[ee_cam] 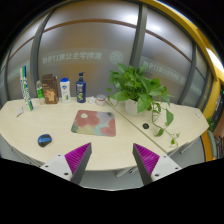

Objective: Arrange mouse

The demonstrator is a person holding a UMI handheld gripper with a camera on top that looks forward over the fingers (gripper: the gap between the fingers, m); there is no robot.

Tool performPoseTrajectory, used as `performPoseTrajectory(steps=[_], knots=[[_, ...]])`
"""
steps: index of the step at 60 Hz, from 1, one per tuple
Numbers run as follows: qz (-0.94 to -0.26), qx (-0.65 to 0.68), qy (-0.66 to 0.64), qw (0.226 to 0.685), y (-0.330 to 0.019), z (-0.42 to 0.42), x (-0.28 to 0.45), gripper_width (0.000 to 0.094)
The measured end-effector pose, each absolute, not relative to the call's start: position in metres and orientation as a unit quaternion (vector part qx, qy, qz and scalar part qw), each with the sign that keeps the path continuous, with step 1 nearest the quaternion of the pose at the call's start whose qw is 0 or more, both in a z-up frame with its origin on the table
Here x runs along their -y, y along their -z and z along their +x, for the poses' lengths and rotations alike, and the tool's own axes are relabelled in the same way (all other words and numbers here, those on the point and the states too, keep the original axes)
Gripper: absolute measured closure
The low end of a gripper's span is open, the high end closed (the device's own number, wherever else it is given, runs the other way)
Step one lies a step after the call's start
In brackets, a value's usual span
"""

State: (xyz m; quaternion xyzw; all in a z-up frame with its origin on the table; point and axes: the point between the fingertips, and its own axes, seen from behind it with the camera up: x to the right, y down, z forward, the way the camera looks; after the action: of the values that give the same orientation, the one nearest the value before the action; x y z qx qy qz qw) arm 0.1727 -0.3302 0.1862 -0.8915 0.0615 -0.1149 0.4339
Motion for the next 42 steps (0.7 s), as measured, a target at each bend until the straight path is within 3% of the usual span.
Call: performPoseTrajectory(steps=[10, 22, 34, 42], knots=[[-0.891, -0.066, 0.132, 0.429, -0.177, 0.181, 0.349, 0.0083], [-0.902, -0.075, 0.126, 0.407, -0.129, 0.142, 0.38, 0.0086], [-0.914, -0.074, 0.08, 0.39, -0.061, 0.033, 0.378, 0.008], [-0.916, -0.057, 0.036, 0.395, -0.036, -0.05, 0.345, 0.008]])
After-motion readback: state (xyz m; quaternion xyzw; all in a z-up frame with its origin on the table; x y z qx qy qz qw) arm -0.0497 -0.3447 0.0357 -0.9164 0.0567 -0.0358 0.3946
